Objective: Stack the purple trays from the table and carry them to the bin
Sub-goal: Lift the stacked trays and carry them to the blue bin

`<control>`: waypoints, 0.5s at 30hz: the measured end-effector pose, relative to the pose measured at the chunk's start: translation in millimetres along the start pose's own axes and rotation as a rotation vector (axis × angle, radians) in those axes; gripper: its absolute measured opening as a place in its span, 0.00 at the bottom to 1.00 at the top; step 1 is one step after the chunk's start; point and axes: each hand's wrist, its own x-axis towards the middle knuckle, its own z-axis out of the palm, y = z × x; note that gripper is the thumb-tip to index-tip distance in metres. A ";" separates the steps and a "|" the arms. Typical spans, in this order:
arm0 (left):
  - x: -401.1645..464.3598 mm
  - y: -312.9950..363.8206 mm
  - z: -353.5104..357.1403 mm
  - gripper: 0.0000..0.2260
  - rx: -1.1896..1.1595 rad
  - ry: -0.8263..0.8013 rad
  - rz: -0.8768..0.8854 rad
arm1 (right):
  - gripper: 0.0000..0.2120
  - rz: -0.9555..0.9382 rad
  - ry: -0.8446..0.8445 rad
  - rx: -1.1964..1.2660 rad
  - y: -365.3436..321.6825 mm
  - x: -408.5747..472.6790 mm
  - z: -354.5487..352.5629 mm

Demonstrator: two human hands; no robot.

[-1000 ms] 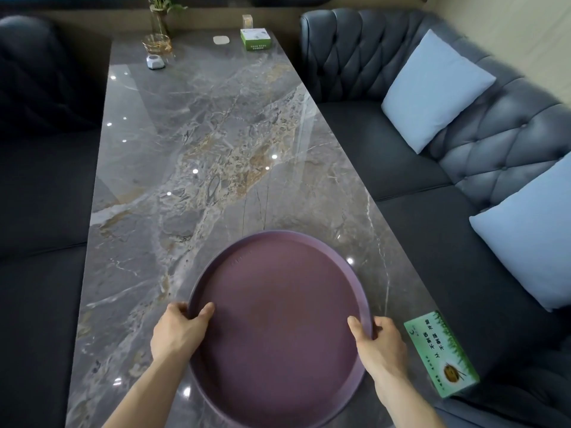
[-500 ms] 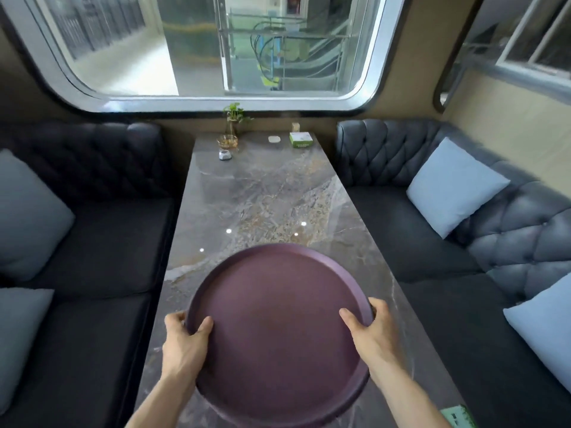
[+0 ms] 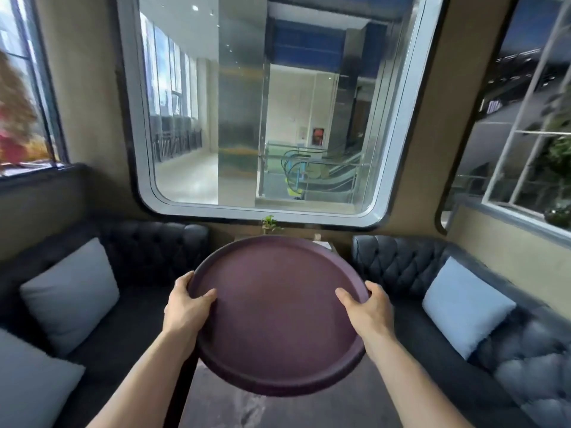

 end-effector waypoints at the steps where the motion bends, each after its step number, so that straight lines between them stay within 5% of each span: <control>1: 0.1 8.8 -3.3 0.30 -0.008 -0.002 0.012 | 0.37 -0.010 0.006 0.021 -8.7 -1.1 -3.7; 15: -34.5 53.8 -6.2 0.30 -0.039 -0.036 0.072 | 0.39 -0.023 0.055 0.070 -44.7 -26.9 -59.1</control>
